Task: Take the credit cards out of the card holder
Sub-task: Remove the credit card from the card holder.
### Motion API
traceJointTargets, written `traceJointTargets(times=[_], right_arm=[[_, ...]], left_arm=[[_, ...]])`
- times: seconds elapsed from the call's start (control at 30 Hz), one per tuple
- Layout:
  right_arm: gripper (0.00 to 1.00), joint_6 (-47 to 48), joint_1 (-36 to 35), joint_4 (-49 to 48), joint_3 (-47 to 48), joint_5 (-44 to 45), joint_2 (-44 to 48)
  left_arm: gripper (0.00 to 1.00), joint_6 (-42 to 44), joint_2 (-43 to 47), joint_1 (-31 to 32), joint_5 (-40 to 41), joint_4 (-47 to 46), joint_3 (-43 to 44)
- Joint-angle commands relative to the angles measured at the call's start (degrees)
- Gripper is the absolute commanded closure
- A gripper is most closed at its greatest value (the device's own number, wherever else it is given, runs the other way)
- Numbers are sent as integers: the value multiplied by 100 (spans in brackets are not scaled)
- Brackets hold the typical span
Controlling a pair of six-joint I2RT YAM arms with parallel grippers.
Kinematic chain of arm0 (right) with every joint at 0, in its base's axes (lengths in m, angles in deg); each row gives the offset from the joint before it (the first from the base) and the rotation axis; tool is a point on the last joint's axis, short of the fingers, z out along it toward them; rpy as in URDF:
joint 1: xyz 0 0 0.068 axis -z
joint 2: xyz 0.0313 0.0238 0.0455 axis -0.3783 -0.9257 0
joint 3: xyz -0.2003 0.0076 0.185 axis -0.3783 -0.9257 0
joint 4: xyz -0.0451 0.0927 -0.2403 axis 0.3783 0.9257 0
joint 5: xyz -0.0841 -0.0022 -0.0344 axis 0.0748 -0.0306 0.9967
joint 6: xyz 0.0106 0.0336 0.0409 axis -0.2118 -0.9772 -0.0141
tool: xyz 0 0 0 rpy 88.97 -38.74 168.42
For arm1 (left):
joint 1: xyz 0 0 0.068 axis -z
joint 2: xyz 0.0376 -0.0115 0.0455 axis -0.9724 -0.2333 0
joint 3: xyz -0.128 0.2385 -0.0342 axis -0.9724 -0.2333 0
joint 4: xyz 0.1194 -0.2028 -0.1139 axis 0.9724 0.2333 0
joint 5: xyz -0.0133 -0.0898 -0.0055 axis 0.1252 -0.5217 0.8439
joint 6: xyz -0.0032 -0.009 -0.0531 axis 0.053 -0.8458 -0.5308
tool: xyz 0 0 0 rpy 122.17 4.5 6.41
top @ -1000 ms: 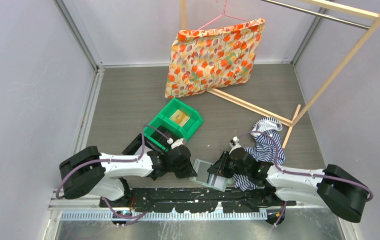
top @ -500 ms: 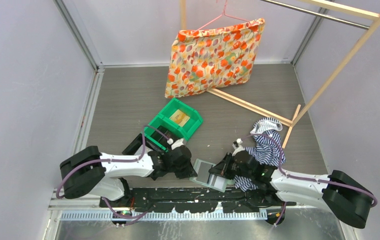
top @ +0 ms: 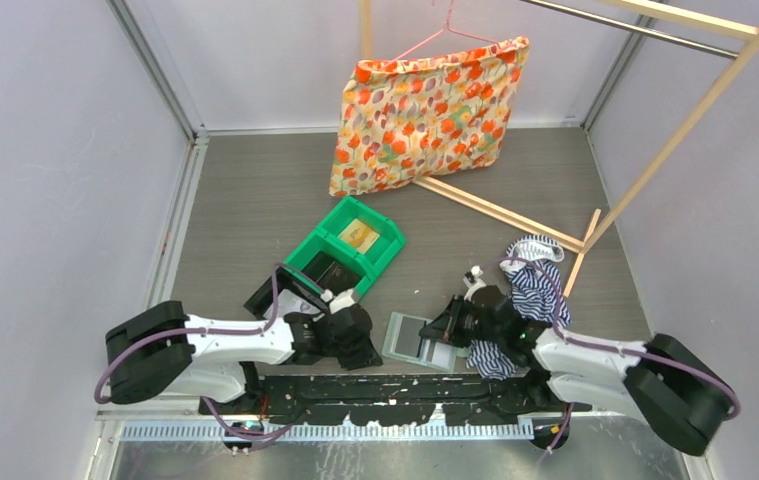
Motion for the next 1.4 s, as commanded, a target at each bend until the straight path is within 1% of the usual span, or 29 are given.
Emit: traceJointTargets(times=[0.0, 0.1, 0.2, 0.27, 0.33, 0.37, 0.4, 0.43, 0.47, 0.53, 0.7, 0.73, 0.83, 1.03, 1.2, 1.37], right_arm=[[99, 1001, 751, -605, 600, -930, -1136], [99, 1426, 942, -736, 1211, -1750, -2086], [99, 1520, 967, -870, 1647, -2198, -2750], [99, 1562, 968, -846, 1810, -2348, -2916], [99, 1701, 969, -569, 1961, -2370, -2978], [93, 1780, 975, -419, 2036, -2347, -2979], [82, 1804, 981, -225, 2057, -2242, -2943], [73, 1784, 976, -144, 2050, -2117, -2891], [69, 1711, 980, -115, 2006, -1997, -2802], [65, 1440, 975, -219, 1854, -1774, -2618], [66, 549, 964, -901, 1245, -1322, -2164], [66, 466, 965, -944, 1131, -1146, -2051], [68, 400, 955, -1064, 979, -1054, -1894], [71, 295, 793, -1478, 1034, -1081, -2233], [72, 230, 653, -1593, 1074, -946, -2467], [72, 198, 553, -1687, 1120, -862, -2639]], left_arm=[[99, -89, 256, 127, 369, 1167, -228], [100, 31, 589, 131, 539, 1404, -108], [99, 201, 924, 129, 793, 1734, 131], [97, 324, 1107, 128, 1007, 1900, 277], [93, 434, 1230, 126, 1171, 1989, 405], [91, 498, 1246, 113, 1250, 2026, 479], [89, 540, 1229, 100, 1315, 2047, 544], [89, 616, 1185, 66, 1344, 2050, 609], [88, 684, 1120, 17, 1351, 2044, 677], [88, 842, 946, -75, 1322, 2001, 817], [88, 1287, 500, -356, 1041, 1575, 1002], [89, 1360, 450, -421, 1004, 1501, 1024], [89, 1563, 392, -665, 898, 1305, 1035], [89, 1870, 293, -1075, 500, 716, 910], [89, 2057, 46, -1094, 210, 384, 964], [89, 2059, -328, -1103, 34, 42, 979]])
